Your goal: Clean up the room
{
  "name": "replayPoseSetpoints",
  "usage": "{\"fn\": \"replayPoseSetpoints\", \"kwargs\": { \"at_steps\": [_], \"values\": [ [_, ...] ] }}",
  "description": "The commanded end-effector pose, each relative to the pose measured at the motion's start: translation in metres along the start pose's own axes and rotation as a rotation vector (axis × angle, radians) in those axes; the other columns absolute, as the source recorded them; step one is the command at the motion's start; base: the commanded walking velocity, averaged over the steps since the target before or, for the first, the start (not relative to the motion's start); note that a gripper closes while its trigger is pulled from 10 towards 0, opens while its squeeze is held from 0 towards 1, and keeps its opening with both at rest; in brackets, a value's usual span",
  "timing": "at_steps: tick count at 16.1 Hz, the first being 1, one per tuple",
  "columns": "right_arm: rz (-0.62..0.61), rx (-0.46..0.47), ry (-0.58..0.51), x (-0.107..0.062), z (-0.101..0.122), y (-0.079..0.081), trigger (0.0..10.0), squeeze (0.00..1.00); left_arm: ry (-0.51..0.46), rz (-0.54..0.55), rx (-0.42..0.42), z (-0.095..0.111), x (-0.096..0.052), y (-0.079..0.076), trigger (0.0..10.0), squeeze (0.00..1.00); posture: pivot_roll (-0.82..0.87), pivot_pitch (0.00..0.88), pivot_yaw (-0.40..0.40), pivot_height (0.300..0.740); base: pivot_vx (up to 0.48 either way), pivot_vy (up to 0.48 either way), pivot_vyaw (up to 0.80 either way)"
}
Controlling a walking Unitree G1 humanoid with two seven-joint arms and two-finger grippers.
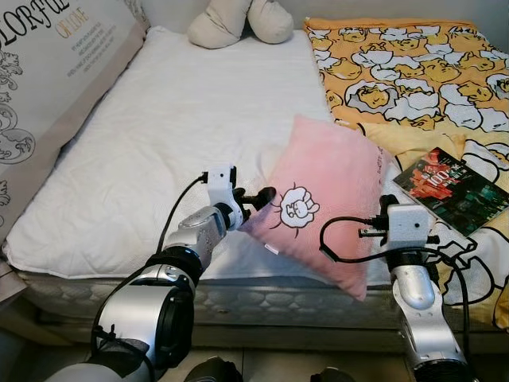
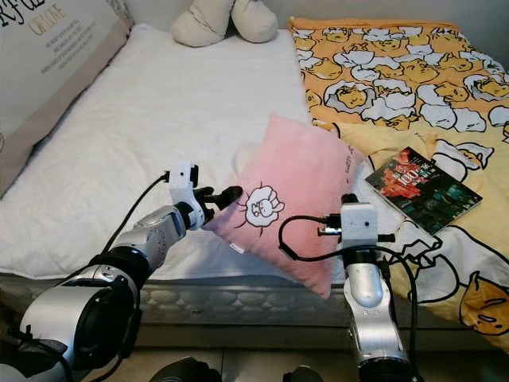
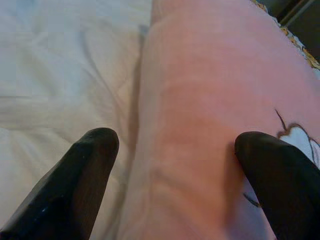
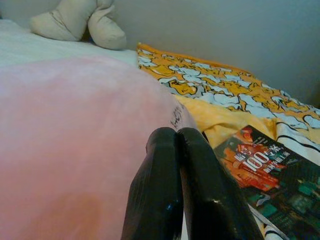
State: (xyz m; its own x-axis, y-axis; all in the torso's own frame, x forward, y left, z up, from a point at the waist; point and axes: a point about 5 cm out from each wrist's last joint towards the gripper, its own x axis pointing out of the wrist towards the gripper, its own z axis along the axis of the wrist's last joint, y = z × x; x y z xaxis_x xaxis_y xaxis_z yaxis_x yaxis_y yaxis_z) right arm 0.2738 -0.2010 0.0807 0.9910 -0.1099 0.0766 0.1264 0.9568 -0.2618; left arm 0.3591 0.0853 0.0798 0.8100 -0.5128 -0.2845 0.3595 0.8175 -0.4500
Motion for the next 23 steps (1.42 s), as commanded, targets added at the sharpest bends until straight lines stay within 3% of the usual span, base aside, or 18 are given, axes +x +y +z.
{"fn": "replayPoseSetpoints", "kwargs": {
  "at_steps": [1,3,5,9,12,13,14,16,19,20,23],
  "values": [
    [-0.014,0.012,-0.020,0.002,0.007,-0.003,10.0,0.00,0.028,-0.009,0.011,-0.002,0.001,-0.002,10.0,0.00,-0.16,0.000,0.075,0.706,0.000,0.000,0.00],
    [-0.009,0.015,-0.016,0.002,0.006,-0.001,10.0,0.00,0.095,0.003,0.066,-0.018,0.001,-0.004,10.0,0.00,-0.16,0.000,0.076,0.706,0.000,0.000,0.00],
    [-0.007,0.016,-0.016,0.002,0.006,-0.001,10.0,0.00,0.115,-0.013,0.061,-0.024,0.002,-0.009,10.0,0.00,-0.16,0.000,0.077,0.706,0.000,0.000,0.00],
    [-0.006,0.017,-0.016,0.002,0.006,-0.001,10.0,0.00,0.109,-0.128,-0.145,-0.032,0.010,-0.036,10.0,0.00,-0.17,0.000,0.080,0.706,0.000,0.000,0.00],
    [-0.007,0.018,-0.013,0.002,0.006,-0.001,10.0,0.00,0.142,-0.183,-0.182,-0.041,0.011,-0.045,10.0,0.00,-0.17,0.000,0.081,0.706,0.000,0.000,0.00],
    [-0.009,0.020,-0.009,0.002,0.006,-0.001,10.0,0.00,0.176,-0.205,-0.143,-0.050,0.009,-0.046,0.0,0.00,-0.17,0.000,0.082,0.706,0.000,0.000,0.00],
    [-0.009,0.020,-0.009,0.002,0.006,-0.001,10.0,0.00,0.176,-0.205,-0.143,-0.050,0.009,-0.046,0.0,0.00,-0.17,0.000,0.082,0.706,0.000,0.000,0.00],
    [-0.017,0.039,0.007,0.003,0.003,-0.002,10.0,0.00,0.225,-0.198,-0.029,-0.061,0.005,-0.042,0.0,0.00,-0.16,0.000,0.081,0.706,0.000,0.000,0.00],
    [-0.020,0.056,0.021,0.003,0.002,-0.002,10.0,0.00,0.243,-0.194,-0.006,-0.064,0.003,-0.040,0.0,0.00,-0.16,0.000,0.081,0.706,0.000,0.000,0.00],
    [-0.015,0.064,0.025,0.003,0.002,-0.001,10.0,0.00,0.240,-0.190,-0.015,-0.064,0.003,-0.039,0.0,0.00,-0.16,0.000,0.080,0.706,0.000,0.000,0.00],
    [-0.001,0.108,0.059,0.003,-0.002,0.002,10.0,0.00,0.131,-0.117,-0.172,-0.048,0.004,-0.028,0.0,0.00,-0.16,0.000,0.081,0.706,0.000,0.000,0.00]
  ]
}}
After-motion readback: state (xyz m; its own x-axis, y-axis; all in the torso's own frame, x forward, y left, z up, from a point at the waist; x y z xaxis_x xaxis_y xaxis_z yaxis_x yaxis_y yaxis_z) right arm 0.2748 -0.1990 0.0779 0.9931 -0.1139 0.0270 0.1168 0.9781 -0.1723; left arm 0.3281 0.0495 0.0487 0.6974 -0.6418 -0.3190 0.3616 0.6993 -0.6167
